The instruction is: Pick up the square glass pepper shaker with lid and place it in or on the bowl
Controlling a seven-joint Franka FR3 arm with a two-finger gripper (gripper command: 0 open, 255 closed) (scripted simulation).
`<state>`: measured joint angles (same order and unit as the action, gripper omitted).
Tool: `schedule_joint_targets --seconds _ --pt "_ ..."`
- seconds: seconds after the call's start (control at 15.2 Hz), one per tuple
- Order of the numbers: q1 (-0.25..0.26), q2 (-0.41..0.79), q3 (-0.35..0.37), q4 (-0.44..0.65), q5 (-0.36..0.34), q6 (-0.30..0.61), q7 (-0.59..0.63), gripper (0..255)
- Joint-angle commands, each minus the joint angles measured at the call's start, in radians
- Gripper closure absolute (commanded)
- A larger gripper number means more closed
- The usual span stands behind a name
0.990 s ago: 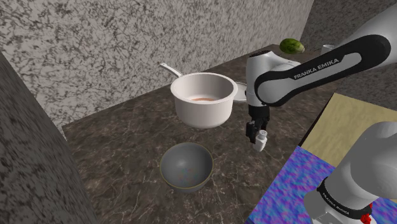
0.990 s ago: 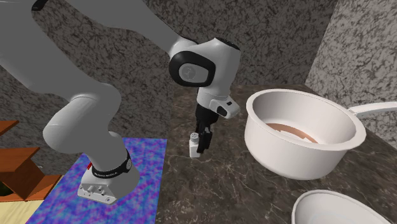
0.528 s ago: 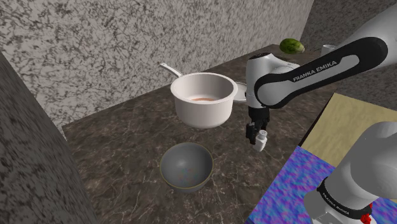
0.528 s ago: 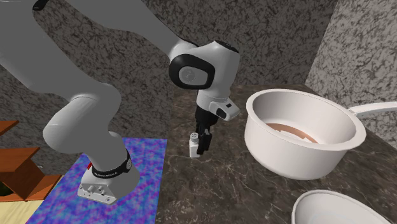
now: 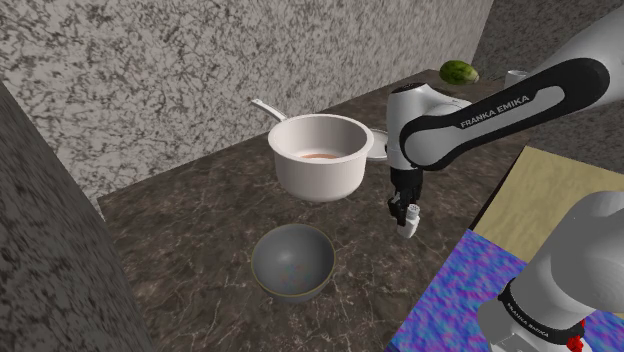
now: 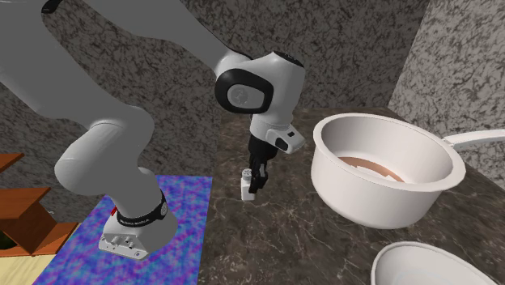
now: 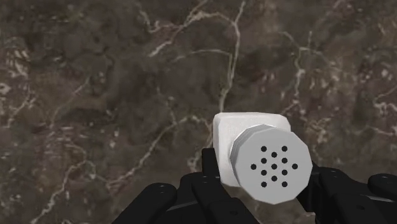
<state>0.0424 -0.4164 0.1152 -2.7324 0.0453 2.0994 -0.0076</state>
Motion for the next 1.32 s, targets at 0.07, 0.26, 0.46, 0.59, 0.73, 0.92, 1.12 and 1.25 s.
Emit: schedule_joint_targets --seconds 0.07,0.26,0.46,0.59,0.73,0.92,1.12,1.25 --pt "0.000 0.000 0.000 0.000 0.000 0.000 0.000 255" --pt "0.000 -0.021 -0.002 0.013 0.000 -0.035 -0.001 255" --pt "0.001 -0.049 -0.004 0.035 0.000 -0.085 -0.002 255" --pt "0.001 -0.067 -0.006 0.051 0.000 -0.118 -0.003 255" --pt "0.001 -0.082 -0.007 0.068 0.000 -0.151 -0.004 255" --pt "0.001 -0.104 -0.010 0.094 -0.001 -0.199 -0.005 255" --pt "0.001 -0.122 -0.012 0.123 -0.002 -0.245 -0.006 255" --pt "0.001 -0.132 -0.013 0.143 -0.002 -0.276 -0.006 255"
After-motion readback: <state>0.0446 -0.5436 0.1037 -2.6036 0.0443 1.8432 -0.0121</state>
